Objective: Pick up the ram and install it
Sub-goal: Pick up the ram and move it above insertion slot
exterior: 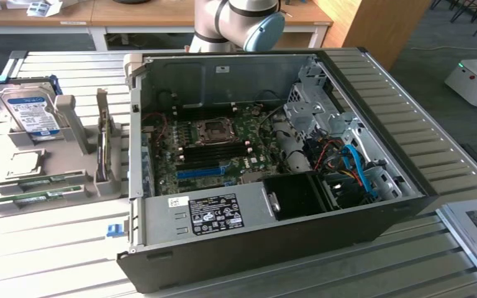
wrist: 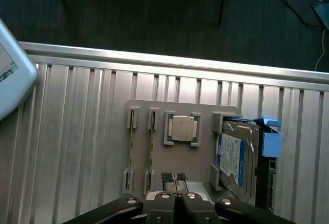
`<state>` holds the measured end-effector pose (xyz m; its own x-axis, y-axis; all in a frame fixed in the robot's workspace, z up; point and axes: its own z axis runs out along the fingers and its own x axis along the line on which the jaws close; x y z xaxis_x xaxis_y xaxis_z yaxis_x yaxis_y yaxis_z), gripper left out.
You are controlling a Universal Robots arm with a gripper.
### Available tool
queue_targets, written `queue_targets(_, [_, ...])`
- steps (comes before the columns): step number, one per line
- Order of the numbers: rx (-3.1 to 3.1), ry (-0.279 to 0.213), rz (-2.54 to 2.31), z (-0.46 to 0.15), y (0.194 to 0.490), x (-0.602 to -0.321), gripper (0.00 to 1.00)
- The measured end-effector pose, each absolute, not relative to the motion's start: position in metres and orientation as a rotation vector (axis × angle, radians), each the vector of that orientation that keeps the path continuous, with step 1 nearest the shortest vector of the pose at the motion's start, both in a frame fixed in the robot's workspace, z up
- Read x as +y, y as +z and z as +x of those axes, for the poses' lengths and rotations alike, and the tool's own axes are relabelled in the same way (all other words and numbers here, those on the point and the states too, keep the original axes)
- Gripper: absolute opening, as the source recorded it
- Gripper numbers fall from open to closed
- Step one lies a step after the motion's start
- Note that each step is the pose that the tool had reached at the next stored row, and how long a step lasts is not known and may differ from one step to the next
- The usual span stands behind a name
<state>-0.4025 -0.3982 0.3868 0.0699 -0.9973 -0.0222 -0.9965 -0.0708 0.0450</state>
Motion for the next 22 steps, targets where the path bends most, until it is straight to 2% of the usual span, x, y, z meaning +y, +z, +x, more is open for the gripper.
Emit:
queue_targets(6, [-2.129, -0.073, 2.285, -0.4025, 0.3868, -0.3996, 0.11])
queue_targets(8, [-2.129, -0.073, 2.285, -0.4025, 0.3868, -0.3997, 0.23])
queue_targets(9, [-2.129, -0.073, 2.285, -0.4025, 0.3867, -0.3997, 0.23])
queue_targets(10, [-2.129, -0.073, 2.285, -0.4025, 0.3867, -0.3997, 0.30])
queue_targets(22, [-2.132, -0.067, 2.287, -0.4025, 0.3774, -0.3998, 0.30])
